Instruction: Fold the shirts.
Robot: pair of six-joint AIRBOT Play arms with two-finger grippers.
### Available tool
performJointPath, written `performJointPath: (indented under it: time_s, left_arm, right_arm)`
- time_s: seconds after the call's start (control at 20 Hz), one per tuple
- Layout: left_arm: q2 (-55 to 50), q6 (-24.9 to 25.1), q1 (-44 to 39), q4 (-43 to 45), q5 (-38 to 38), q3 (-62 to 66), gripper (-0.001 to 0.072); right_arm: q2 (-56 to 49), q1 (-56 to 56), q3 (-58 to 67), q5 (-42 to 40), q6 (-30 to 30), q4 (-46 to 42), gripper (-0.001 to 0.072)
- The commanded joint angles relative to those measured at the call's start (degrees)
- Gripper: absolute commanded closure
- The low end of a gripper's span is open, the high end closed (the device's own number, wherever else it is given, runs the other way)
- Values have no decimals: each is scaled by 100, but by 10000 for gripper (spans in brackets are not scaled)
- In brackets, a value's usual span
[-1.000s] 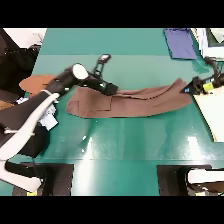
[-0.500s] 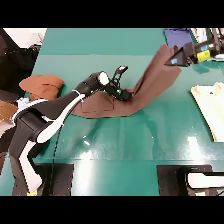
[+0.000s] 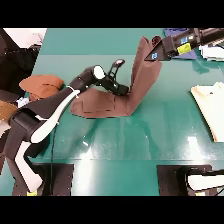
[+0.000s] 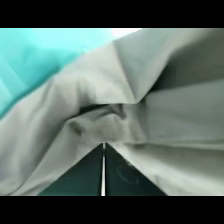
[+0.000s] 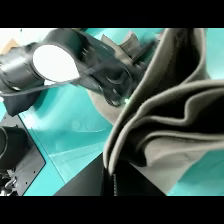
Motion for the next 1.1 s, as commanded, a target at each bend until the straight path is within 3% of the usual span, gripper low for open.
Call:
performJointPath:
  time_s: [0.0,0.35,0.55,0.6,0.65,0.7,0.85,0.9,0.95,1.05]
  left_arm:
    - [505,2,426,409,-245,39,681]
    - [2092,52,2225,1224,-767,39,680]
    - [2728,46,3060,1220,-841,39,679]
    - [2826,44,3193,1217,-870,39,679]
    - [2900,44,3283,1213,-929,39,679]
    - [2942,46,3316,1217,-1029,48,679]
    - [2986,195,3272,1132,-1558,46,680]
    - [2979,197,3226,1123,-1720,22,680]
    - [2975,208,3152,1134,-1829,-39,680]
    - [2975,280,2905,1130,-1849,-289,680]
  right_arm:
    - [-26,249,-13,-184,-192,35,698]
    - [-697,1554,-13,-1187,-625,44,696]
    - [-1657,2734,-11,-2876,-1215,28,683]
    - [-1941,2966,50,-3359,-1429,35,526]
    - [-2192,3112,197,-3501,-1471,33,322]
    - [-2371,3195,365,-3348,-1469,33,251]
    - [-2111,2994,157,-2448,-1440,-256,263]
    - [-1878,2822,-109,-2181,-1305,-492,282]
    - [-1650,2621,-361,-1926,-1172,-769,353]
    - [-1156,2129,-942,-1665,-944,-1259,371]
